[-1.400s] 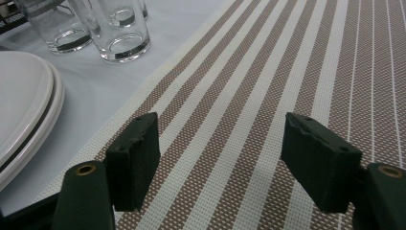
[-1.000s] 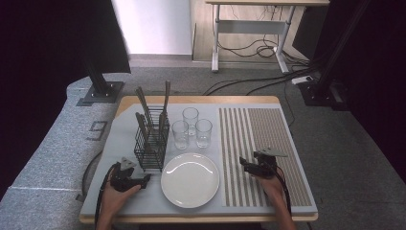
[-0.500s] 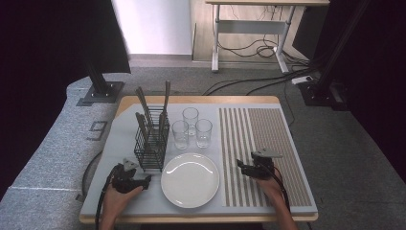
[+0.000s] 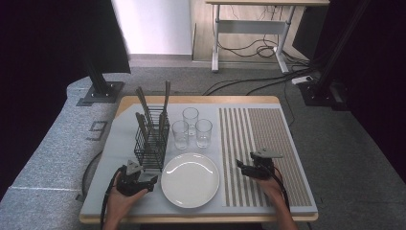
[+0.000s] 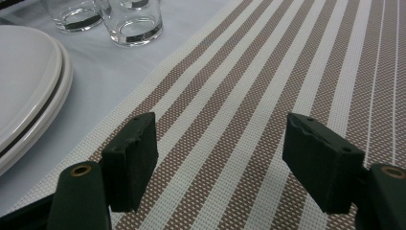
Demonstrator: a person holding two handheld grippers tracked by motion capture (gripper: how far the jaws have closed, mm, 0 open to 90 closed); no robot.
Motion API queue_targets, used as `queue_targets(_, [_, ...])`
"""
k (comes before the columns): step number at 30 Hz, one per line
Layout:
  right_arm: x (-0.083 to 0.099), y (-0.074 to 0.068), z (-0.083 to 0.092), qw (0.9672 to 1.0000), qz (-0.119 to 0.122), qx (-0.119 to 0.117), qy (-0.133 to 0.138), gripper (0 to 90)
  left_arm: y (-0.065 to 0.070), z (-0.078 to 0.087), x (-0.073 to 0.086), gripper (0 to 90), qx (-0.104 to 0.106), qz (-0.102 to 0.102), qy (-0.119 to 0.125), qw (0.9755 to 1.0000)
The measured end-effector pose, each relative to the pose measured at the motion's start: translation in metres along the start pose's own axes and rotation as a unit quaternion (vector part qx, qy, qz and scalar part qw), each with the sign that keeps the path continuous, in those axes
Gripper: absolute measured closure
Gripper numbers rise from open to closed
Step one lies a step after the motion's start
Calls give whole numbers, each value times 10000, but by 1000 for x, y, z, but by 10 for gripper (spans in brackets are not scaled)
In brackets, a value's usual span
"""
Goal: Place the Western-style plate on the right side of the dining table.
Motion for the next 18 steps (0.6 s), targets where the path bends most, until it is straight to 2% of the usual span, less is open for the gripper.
queue_targets(4, [0, 3, 1, 9998, -156, 0, 80, 284, 6, -2, -2, 208, 160, -13, -61, 9999])
queue_targets(11, [0, 5, 5, 9994, -305, -4, 141, 286, 10, -2, -2, 235, 96, 15, -79, 9999])
queue_targets(13, [1, 6, 7, 9992, -349, 7, 173, 292, 12, 0, -3, 235, 72, -33, -90, 9999])
queue_targets(18, [1, 6, 9, 9992, -349, 29, 177, 293, 24, 10, -11, 221, 333, -96, 46, 9994])
Point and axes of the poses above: each handheld gripper's, and its own axes: z roughly backward along the jaws, x roughly out of its underside, y roughly to its right, the point moved 4 cm from there along -z, roughly forward along the jaws, and after that the axes turned 10 degrees about y, right-handed, at the moved point
